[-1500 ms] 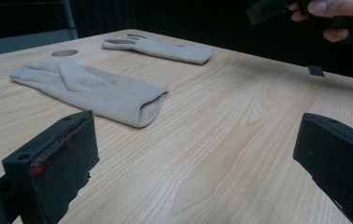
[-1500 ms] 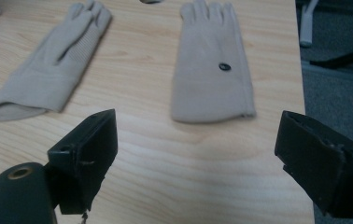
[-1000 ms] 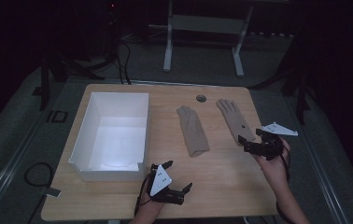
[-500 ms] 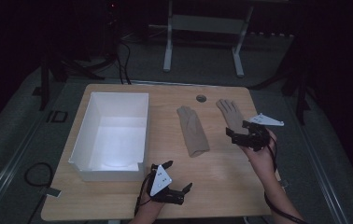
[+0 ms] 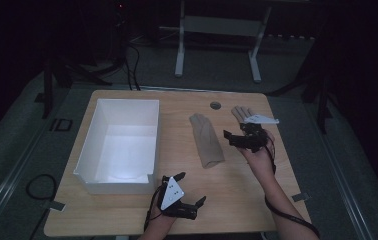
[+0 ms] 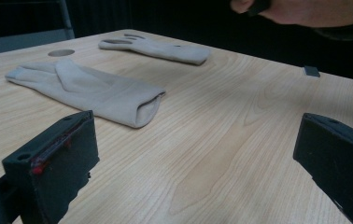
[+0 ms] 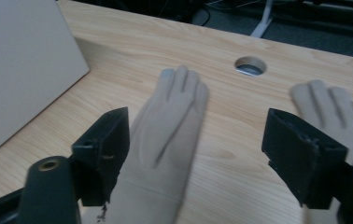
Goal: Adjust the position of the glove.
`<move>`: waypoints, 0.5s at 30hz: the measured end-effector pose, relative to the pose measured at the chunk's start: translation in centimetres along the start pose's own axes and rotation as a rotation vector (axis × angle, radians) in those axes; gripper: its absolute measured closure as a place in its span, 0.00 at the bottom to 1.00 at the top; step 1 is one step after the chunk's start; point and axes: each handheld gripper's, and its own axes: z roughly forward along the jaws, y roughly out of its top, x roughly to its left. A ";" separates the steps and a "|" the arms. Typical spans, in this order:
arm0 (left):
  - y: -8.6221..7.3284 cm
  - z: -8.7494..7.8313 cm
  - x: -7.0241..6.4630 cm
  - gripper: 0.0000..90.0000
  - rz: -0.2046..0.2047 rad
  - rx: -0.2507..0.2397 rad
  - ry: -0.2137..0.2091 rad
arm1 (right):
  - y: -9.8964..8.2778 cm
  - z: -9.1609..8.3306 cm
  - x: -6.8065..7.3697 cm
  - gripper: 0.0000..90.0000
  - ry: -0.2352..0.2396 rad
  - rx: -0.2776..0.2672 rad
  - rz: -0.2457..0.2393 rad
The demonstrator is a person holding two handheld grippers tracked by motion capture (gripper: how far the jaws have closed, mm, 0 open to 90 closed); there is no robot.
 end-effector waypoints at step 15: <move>0.0 0.0 0.0 0.00 -0.002 -0.001 -0.002 | 0.4 6.4 2.5 0.40 0.023 0.084 -0.053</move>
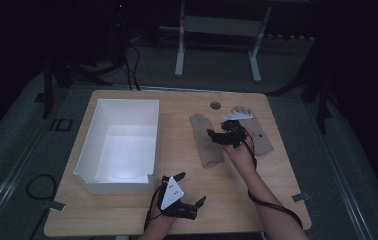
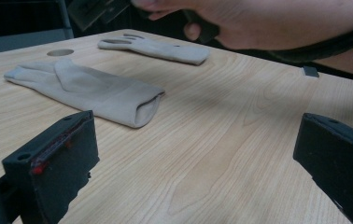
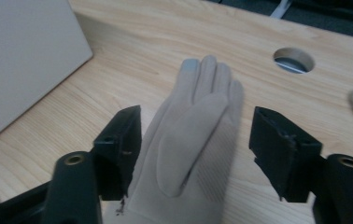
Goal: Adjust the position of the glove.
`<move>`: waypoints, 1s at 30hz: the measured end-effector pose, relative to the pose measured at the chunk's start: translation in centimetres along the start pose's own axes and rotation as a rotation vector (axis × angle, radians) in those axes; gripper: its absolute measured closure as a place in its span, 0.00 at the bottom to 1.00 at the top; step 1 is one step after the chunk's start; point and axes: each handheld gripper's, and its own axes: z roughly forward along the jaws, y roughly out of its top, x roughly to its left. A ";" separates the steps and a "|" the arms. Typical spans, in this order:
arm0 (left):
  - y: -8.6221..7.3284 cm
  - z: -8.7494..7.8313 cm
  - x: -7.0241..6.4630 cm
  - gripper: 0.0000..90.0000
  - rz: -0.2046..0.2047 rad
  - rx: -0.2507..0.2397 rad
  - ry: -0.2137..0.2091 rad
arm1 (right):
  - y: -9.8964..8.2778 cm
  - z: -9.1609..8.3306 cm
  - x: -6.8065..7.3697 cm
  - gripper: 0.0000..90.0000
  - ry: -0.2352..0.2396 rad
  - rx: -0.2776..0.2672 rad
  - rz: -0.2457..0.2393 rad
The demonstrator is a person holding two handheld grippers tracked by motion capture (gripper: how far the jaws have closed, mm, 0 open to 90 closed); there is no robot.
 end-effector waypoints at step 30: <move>0.0 0.0 0.0 0.00 -0.002 0.000 0.000 | -3.1 6.5 -0.3 0.84 -0.077 0.112 -0.006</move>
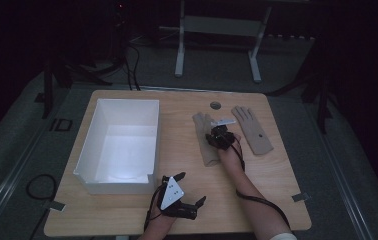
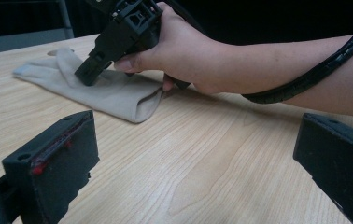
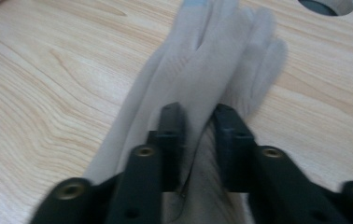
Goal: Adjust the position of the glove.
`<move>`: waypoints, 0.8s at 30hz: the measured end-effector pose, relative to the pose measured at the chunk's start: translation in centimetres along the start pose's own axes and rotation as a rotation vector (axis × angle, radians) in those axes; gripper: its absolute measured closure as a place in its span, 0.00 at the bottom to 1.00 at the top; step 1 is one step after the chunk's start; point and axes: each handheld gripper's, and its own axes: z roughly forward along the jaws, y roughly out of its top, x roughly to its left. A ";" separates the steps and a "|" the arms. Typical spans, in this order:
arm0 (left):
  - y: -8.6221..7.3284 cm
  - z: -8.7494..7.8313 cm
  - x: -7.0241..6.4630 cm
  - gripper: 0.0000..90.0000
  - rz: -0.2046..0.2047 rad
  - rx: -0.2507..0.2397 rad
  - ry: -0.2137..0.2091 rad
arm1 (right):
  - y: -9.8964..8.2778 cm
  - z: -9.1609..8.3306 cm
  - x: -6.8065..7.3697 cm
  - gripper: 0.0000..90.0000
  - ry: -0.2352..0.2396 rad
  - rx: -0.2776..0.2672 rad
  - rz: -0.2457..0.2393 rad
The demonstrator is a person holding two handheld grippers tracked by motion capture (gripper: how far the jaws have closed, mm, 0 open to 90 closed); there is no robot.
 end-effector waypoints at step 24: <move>0.0 0.0 -0.1 0.00 0.004 0.002 0.007 | 1.2 -9.8 0.4 0.89 -0.033 -0.133 0.193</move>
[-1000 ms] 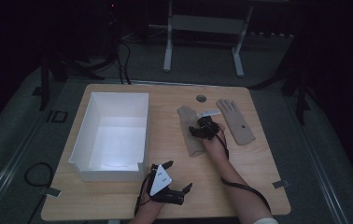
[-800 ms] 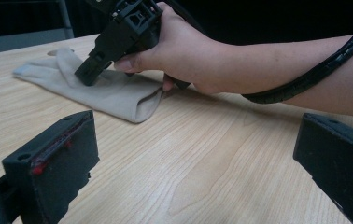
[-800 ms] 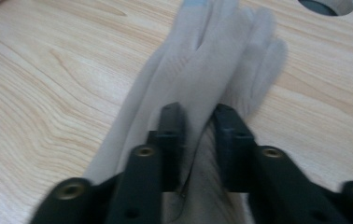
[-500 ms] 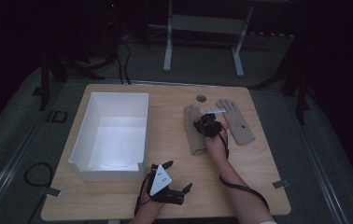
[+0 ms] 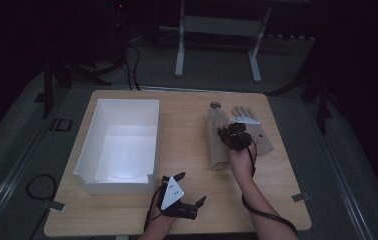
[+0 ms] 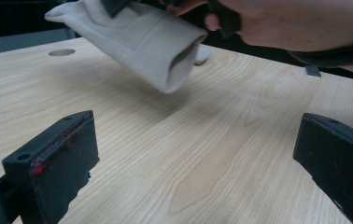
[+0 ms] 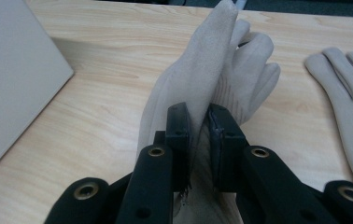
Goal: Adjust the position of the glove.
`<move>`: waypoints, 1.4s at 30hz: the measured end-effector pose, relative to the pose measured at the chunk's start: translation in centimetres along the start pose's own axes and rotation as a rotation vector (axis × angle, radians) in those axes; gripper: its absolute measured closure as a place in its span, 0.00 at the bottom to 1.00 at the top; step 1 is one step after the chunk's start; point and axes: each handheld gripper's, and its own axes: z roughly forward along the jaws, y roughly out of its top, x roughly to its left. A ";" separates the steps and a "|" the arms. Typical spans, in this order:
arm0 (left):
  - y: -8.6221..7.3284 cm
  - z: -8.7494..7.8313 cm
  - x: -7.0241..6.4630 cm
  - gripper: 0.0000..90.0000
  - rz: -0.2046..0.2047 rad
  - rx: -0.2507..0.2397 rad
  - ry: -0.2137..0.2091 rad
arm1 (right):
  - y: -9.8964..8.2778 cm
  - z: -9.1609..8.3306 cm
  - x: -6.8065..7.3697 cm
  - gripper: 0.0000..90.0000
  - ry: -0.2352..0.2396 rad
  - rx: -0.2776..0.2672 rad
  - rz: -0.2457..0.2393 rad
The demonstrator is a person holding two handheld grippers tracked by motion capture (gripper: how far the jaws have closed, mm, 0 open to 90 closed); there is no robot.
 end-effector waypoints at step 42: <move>0.0 0.0 0.0 0.00 0.001 0.002 -0.005 | -8.8 1.8 -0.2 0.60 -0.070 0.073 -0.140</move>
